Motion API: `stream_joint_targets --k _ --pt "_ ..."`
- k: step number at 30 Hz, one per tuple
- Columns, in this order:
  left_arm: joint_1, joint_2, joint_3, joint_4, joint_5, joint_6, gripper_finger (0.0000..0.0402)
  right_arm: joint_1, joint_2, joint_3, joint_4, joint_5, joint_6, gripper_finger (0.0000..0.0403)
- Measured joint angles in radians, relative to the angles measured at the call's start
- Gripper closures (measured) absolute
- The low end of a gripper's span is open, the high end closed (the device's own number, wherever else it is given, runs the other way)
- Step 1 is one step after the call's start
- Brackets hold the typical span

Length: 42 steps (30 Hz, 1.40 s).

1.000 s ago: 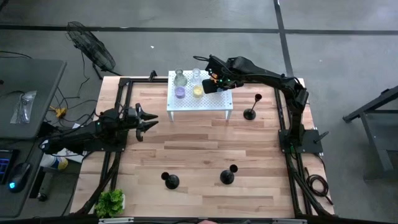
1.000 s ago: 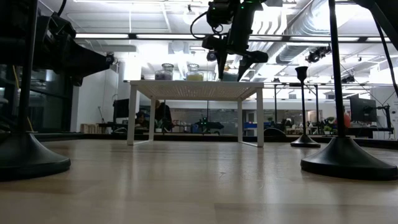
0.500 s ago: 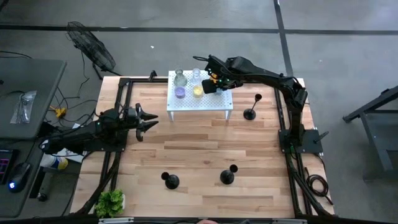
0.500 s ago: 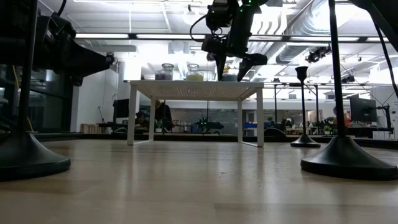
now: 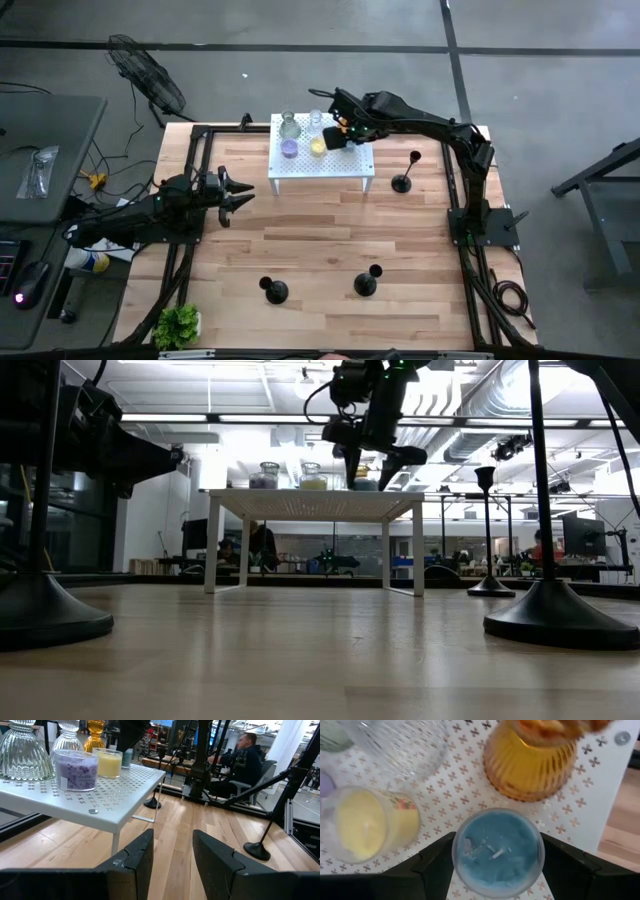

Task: Pick & Place candle stick holders
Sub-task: Put the blue scented candle on the shelf aligned with the other scented candles, then put the top right black candle holder on the shelf

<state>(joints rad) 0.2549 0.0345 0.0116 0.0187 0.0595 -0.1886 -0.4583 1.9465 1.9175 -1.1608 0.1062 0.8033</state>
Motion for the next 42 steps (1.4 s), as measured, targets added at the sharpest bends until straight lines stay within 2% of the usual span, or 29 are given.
stream_joint_targets --k 15,28,42 --pt "0.0 0.0 0.0 0.0 0.0 0.0 0.0268 0.0 -0.001 0.0 0.021 0.0 -0.049 0.0145" --pt "0.0 0.0 0.0 0.0 0.0 0.0 0.0268 0.0 -0.002 0.0 0.022 0.001 -0.067 0.0072" --pt "0.0 0.0 0.0 0.0 0.0 0.0 0.0268 0.037 -0.076 0.0 -0.002 0.024 -0.045 0.0069"
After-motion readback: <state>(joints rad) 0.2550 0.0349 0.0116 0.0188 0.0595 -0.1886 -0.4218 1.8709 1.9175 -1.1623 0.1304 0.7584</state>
